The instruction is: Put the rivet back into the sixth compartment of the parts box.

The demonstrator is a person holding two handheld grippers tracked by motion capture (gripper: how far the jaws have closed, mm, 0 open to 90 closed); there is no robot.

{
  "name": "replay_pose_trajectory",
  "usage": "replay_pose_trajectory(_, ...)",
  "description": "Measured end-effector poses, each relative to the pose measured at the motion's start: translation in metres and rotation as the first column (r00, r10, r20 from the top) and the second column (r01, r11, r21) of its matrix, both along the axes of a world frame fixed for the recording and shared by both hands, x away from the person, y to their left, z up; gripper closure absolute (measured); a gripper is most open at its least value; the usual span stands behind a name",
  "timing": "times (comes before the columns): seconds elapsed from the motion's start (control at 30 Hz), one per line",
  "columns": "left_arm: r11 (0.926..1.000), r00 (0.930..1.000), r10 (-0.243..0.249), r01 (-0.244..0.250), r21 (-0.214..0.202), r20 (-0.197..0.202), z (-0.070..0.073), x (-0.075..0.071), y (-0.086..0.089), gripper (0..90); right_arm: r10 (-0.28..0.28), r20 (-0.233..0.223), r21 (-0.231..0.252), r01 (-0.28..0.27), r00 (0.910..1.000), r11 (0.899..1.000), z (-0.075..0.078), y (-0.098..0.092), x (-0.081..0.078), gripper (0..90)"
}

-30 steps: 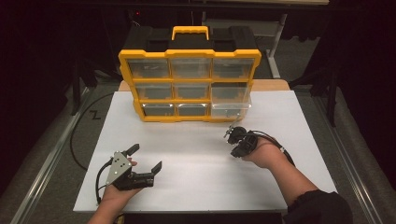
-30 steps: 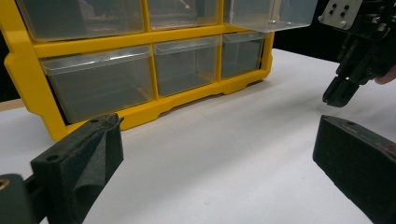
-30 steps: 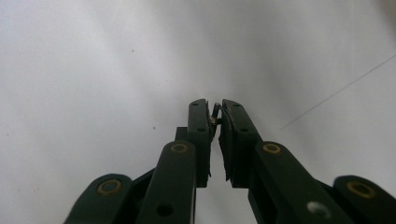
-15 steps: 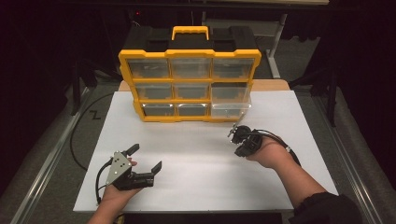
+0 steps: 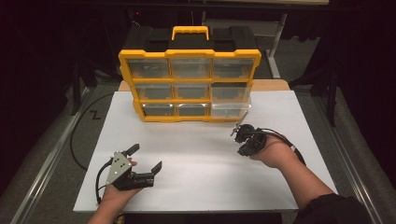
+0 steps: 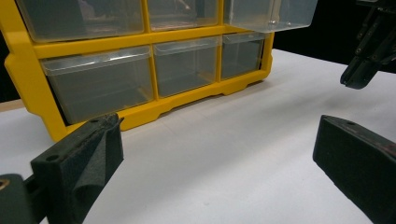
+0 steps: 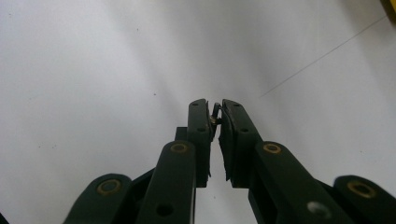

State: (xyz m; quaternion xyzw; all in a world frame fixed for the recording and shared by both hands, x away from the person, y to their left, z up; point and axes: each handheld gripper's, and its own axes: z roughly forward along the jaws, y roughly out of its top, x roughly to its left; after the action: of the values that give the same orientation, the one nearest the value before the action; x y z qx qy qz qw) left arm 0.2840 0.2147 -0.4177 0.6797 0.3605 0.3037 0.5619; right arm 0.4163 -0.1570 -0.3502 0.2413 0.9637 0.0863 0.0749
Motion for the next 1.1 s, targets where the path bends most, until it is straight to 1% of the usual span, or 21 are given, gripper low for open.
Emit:
replay_pose_trajectory(0.3,1.0000,1.0000,0.000,0.000,0.002,0.000,0.000,0.000,0.000,2.3,0.000,0.011,0.001,0.000,0.9999,1.000,0.012,-0.001,-0.002,84.7)
replay_pose_trajectory(0.57,1.0000,1.0000,-0.001,0.001,0.003,0.000,0.000,0.000,0.000,2.3,0.006,0.018,-0.009,-0.006,0.9998,1.000,0.021,0.000,-0.003,84.8)
replay_pose_trajectory(0.7,1.0000,1.0000,0.000,0.000,0.000,0.000,0.000,0.000,0.000,2.3,0.006,0.023,-0.005,-0.006,0.9997,1.000,0.025,0.000,-0.003,84.8)
replay_pose_trajectory(0.97,1.0000,1.0000,0.000,0.000,-0.001,0.001,0.000,0.000,0.000,2.3,0.009,0.020,-0.018,-0.009,0.9998,1.000,0.032,0.003,-0.003,84.8)
replay_pose_trajectory(1.1,1.0000,1.0000,-0.001,0.001,-0.001,0.002,0.000,0.000,0.000,2.3,0.008,0.026,-0.013,-0.008,0.9996,1.000,0.035,0.003,-0.004,84.8)
